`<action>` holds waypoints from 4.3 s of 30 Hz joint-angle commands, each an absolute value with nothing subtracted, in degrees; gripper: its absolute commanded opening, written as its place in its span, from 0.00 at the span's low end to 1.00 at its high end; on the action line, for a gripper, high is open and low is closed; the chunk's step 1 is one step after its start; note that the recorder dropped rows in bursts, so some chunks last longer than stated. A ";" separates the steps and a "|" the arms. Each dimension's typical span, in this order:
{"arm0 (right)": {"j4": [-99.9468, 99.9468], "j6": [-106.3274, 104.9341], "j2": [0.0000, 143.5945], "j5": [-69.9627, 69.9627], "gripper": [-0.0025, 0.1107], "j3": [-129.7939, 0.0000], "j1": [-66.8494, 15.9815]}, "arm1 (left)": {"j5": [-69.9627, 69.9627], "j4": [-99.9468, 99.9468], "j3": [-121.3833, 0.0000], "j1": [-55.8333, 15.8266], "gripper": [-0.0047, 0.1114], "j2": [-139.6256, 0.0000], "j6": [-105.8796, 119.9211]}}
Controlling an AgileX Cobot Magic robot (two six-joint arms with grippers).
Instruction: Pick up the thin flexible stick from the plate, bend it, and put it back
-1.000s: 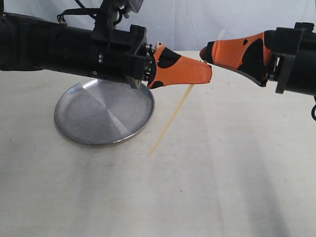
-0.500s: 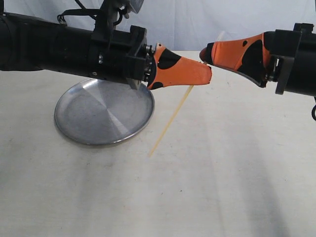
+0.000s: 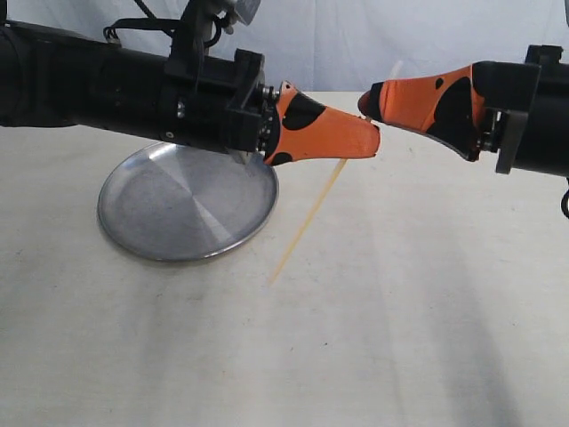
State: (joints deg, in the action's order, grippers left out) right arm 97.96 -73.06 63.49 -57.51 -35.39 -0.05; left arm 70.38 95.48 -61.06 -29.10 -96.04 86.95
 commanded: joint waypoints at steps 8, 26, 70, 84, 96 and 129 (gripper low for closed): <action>99.95 -73.41 63.52 -58.27 0.25 -35.78 -0.17 | 69.96 93.78 -61.17 -29.43 0.04 -95.64 87.22; 99.95 -73.41 63.52 -58.30 0.39 -35.78 -0.17 | 69.96 94.15 -61.17 -29.43 0.04 -95.64 87.56; 99.95 -73.74 63.52 -56.91 0.01 -35.78 -0.17 | 69.96 90.81 -61.17 -30.30 0.04 -95.64 87.11; 99.95 -73.74 63.52 -56.66 0.01 -35.78 -0.17 | 69.96 85.09 -61.17 -30.30 0.39 -95.64 85.87; 99.95 -74.36 63.52 -56.18 0.01 -35.78 -0.17 | 66.99 63.40 -61.04 -30.30 0.39 -95.74 72.40; 99.95 -79.70 68.93 -47.08 0.01 -35.78 -4.53 | 68.85 74.57 -61.15 -30.30 0.04 -95.64 87.22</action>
